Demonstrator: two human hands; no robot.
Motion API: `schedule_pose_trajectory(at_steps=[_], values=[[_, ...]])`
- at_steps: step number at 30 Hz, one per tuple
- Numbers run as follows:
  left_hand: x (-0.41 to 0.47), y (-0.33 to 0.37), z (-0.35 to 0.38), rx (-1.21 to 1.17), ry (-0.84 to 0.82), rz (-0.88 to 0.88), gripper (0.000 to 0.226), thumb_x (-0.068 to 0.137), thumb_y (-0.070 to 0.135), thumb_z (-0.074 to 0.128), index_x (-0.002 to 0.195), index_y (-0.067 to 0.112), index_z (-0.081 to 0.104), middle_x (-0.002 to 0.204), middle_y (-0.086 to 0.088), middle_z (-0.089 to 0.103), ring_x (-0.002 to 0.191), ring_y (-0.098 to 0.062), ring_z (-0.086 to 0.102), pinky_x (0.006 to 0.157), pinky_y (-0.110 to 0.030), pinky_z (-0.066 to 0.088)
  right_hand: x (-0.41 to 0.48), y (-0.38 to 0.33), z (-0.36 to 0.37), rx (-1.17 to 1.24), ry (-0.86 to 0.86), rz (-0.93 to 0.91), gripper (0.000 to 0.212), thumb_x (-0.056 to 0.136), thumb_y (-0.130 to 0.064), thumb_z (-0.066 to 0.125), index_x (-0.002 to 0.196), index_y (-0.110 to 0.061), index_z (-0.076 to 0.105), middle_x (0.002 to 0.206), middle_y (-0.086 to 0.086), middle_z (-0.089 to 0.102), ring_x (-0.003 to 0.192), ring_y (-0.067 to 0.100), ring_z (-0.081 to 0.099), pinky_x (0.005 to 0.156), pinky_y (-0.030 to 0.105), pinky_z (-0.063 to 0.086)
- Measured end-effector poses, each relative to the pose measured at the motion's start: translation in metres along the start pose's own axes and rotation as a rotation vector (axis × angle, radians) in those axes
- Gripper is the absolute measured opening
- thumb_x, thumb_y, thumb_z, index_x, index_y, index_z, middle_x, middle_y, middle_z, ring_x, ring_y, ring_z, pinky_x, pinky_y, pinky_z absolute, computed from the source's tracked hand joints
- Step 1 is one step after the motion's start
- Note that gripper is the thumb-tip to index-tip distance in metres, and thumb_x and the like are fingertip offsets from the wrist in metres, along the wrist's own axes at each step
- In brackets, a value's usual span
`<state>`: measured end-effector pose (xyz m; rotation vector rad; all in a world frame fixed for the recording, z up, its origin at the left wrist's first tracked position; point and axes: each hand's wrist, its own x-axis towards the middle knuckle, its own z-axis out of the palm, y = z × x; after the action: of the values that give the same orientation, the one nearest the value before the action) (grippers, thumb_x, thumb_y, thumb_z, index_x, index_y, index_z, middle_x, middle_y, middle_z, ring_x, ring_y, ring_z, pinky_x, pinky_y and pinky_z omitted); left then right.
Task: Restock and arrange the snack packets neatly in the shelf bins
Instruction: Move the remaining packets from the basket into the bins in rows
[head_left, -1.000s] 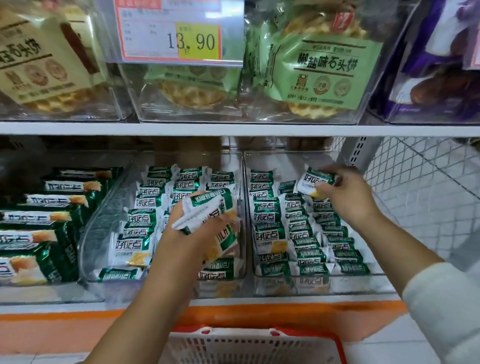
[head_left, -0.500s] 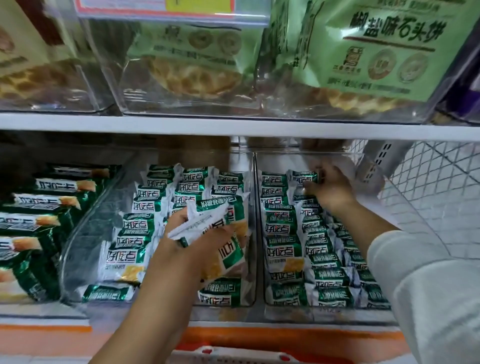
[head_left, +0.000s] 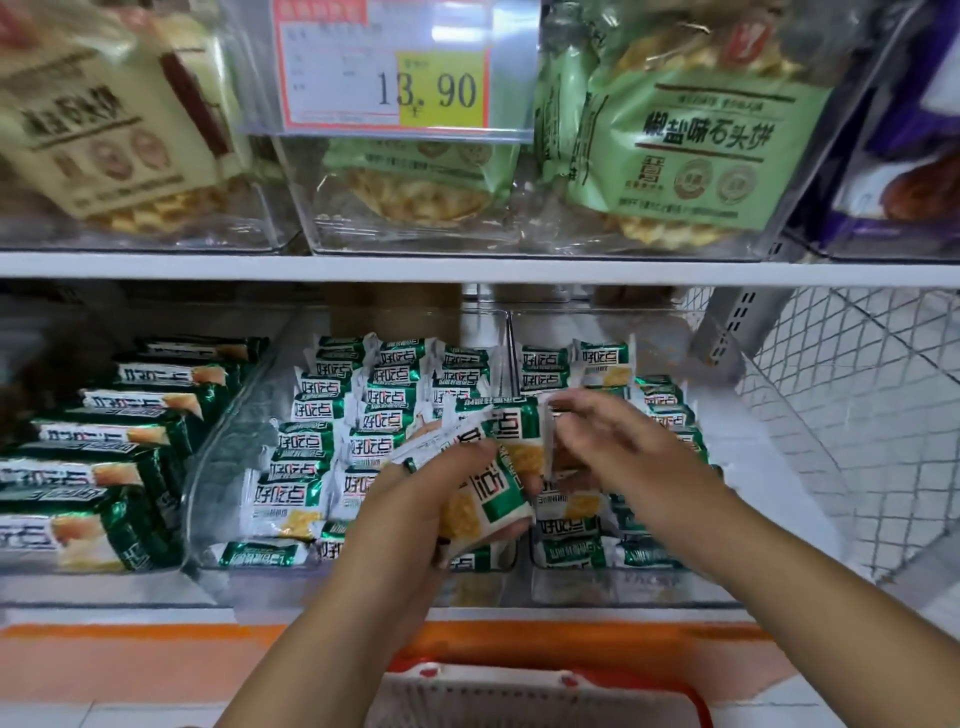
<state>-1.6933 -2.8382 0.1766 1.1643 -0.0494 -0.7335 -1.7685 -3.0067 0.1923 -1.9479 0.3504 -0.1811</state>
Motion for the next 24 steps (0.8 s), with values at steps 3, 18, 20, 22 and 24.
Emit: schedule_pose_trajectory(at_steps=[3, 18, 20, 22, 24], values=[[-0.008, -0.003, 0.005, 0.044, -0.013, -0.017, 0.067, 0.06, 0.022, 0.079, 0.113, -0.014, 0.059, 0.09, -0.028, 0.072, 0.076, -0.037, 0.073, 0.057, -0.034, 0.059, -0.012, 0.009, 0.017, 0.106, -0.004, 0.074, 0.046, 0.068, -0.066, 0.063, 0.104, -0.038, 0.062, 0.096, -0.019, 0.07, 0.09, 0.002, 0.067, 0.084, 0.027, 0.056], [0.01, 0.002, -0.009, 0.074, 0.112, 0.042, 0.044, 0.067, 0.009, 0.074, 0.11, 0.012, 0.065, 0.096, -0.02, 0.075, 0.102, -0.045, 0.067, 0.105, -0.068, 0.038, 0.107, 0.088, -0.073, -0.216, 0.536, 0.18, 0.036, 0.087, -0.025, 0.07, 0.114, -0.005, 0.056, 0.107, 0.013, 0.06, 0.094, 0.025, 0.053, 0.068, 0.021, 0.039], [0.012, 0.003, -0.009, 0.06, 0.11, 0.064, 0.035, 0.074, 0.006, 0.068, 0.109, 0.009, 0.065, 0.096, -0.02, 0.075, 0.096, -0.042, 0.07, 0.1, -0.063, 0.046, 0.123, 0.095, -0.07, -0.279, 0.487, 0.204, 0.026, 0.087, -0.025, 0.071, 0.1, -0.01, 0.054, 0.088, 0.003, 0.053, 0.086, 0.022, 0.05, 0.051, 0.015, 0.034], [0.012, 0.005, -0.007, 0.031, 0.086, 0.075, 0.038, 0.068, 0.007, 0.067, 0.104, 0.001, 0.061, 0.092, -0.021, 0.075, 0.086, -0.04, 0.073, 0.082, -0.054, 0.059, 0.134, 0.102, -0.068, -0.267, 0.49, 0.197, 0.025, 0.085, -0.023, 0.073, 0.096, -0.011, 0.055, 0.087, -0.001, 0.053, 0.085, 0.022, 0.051, 0.057, 0.017, 0.04], [0.011, 0.006, -0.006, 0.013, 0.079, 0.088, 0.028, 0.065, 0.007, 0.066, 0.091, 0.0, 0.058, 0.086, -0.022, 0.074, 0.077, -0.038, 0.074, 0.065, -0.046, 0.063, 0.137, 0.106, -0.065, -0.167, 0.517, 0.176, 0.048, 0.081, -0.018, 0.077, 0.121, -0.008, 0.053, 0.111, 0.007, 0.058, 0.098, 0.025, 0.057, 0.078, 0.025, 0.046]])
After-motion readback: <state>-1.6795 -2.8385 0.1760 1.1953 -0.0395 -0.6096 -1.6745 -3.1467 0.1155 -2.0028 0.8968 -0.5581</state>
